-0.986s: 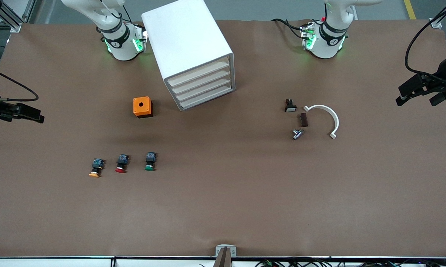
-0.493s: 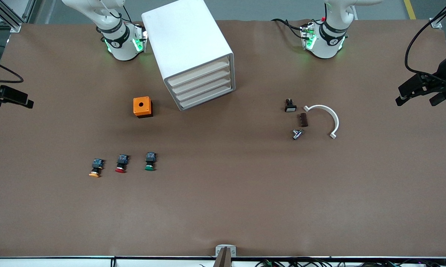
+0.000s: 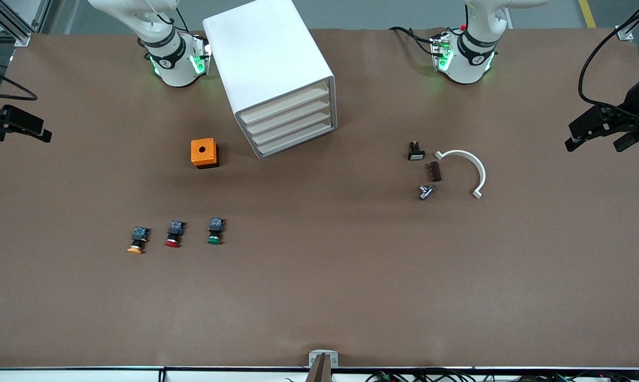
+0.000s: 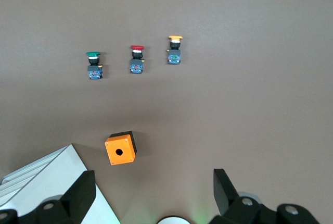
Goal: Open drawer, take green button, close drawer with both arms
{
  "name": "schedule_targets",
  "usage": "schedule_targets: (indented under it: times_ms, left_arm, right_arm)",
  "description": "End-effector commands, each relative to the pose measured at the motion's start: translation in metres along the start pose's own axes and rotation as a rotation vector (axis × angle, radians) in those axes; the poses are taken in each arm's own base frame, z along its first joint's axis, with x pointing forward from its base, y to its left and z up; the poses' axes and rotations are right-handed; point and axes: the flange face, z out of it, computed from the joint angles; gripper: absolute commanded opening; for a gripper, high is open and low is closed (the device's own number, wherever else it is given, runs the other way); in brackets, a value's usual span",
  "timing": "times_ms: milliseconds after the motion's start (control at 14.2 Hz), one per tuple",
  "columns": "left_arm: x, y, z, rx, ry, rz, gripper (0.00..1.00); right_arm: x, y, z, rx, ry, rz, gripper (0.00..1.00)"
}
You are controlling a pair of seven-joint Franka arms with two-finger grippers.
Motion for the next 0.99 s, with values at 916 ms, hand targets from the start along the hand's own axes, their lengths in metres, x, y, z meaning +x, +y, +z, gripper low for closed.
schedule_targets:
  times_ms: [916]
  left_arm:
    - [0.003,0.004,0.019,0.017,-0.083,-0.014,1.0]
  right_arm:
    - [-0.042,-0.002,-0.004,-0.032,0.089,0.0,1.0]
